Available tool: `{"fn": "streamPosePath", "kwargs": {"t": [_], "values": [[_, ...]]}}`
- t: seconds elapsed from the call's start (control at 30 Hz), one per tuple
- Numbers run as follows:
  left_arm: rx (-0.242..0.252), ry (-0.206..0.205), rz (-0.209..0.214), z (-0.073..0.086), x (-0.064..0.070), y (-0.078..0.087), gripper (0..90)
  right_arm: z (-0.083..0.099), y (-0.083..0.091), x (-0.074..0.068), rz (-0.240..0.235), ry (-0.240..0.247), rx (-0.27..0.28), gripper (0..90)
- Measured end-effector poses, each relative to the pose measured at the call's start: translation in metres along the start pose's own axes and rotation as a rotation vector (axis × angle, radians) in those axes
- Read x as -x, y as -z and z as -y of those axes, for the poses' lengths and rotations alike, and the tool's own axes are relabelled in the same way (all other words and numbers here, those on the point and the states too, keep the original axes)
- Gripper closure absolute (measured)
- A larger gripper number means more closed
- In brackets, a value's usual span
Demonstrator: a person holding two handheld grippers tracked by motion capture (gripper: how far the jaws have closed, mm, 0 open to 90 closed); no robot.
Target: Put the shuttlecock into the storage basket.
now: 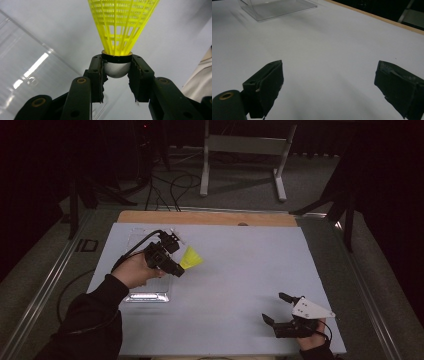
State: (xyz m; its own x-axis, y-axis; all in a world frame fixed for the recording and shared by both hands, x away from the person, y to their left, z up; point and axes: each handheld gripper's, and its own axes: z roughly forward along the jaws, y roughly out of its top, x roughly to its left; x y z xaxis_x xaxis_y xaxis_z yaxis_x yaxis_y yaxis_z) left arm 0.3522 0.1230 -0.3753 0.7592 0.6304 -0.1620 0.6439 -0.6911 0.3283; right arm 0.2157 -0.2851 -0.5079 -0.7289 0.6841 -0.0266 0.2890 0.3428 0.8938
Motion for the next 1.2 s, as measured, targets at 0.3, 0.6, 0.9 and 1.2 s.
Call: {"fn": "streamPosePath", "kwargs": {"t": [0.3,0.6,0.9,1.2], "values": [[0.022,0.042,-0.029,0.014,-0.012,0.012,66.4,0.0,0.0,0.0,-0.001,-0.001,-0.002,8.8],[0.034,0.076,-0.049,0.03,-0.023,0.021,66.4,0.0,0.0,0.0,-0.002,-0.001,-0.004,8.8],[0.039,0.13,-0.072,0.052,-0.037,0.03,66.5,0.0,-0.001,0.0,-0.004,-0.002,-0.006,8.8],[0.043,0.175,-0.088,0.069,-0.047,0.037,66.4,0.0,-0.001,0.0,-0.003,-0.003,-0.008,8.8]]}}
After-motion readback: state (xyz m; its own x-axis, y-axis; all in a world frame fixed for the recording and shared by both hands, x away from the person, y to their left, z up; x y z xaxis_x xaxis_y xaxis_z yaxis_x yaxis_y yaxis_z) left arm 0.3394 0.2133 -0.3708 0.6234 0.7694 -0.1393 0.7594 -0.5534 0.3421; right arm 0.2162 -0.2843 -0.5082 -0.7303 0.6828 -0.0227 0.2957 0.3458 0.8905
